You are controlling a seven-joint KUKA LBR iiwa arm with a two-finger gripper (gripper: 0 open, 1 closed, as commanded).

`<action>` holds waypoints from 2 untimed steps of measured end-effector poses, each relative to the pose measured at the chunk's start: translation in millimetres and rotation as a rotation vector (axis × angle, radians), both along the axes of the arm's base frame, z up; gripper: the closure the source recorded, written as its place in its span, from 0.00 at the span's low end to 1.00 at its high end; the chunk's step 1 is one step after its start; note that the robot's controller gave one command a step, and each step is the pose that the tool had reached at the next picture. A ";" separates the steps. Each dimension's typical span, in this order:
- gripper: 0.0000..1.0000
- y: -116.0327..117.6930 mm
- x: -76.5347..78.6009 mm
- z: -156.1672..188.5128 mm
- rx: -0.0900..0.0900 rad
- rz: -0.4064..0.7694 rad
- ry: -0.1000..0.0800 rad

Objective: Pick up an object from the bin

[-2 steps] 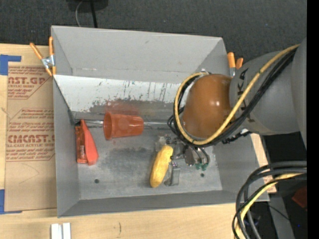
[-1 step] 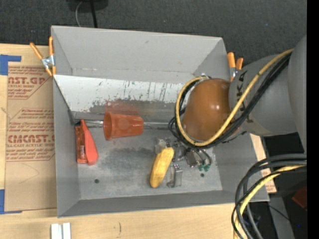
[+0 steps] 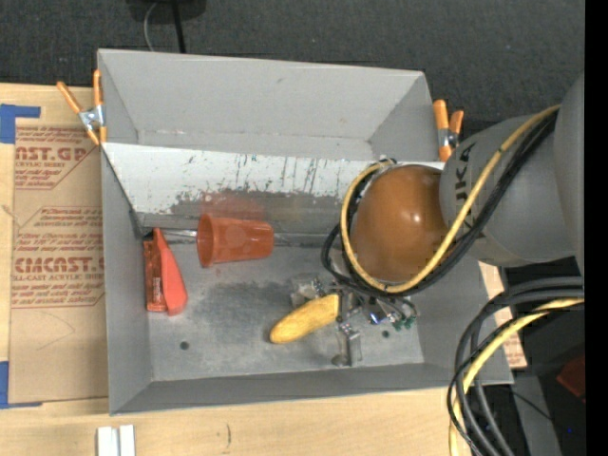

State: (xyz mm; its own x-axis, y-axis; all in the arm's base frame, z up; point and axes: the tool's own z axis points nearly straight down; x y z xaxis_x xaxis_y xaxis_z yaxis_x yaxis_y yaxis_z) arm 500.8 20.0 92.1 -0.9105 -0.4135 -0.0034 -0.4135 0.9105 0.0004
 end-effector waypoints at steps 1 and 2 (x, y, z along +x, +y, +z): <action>0.00 -1.6 -1.4 -5.1 -0.001 0.078 0.002; 0.00 -33.6 -8.1 23.8 0.003 0.133 0.004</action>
Offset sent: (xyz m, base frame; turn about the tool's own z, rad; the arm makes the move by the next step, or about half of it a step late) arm -0.0120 -0.0708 0.0556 -0.0474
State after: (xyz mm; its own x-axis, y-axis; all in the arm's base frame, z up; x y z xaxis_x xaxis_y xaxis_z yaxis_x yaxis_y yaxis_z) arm 492.7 -13.6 116.0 -0.8478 -0.5304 -0.0009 -0.5304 0.8477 0.0051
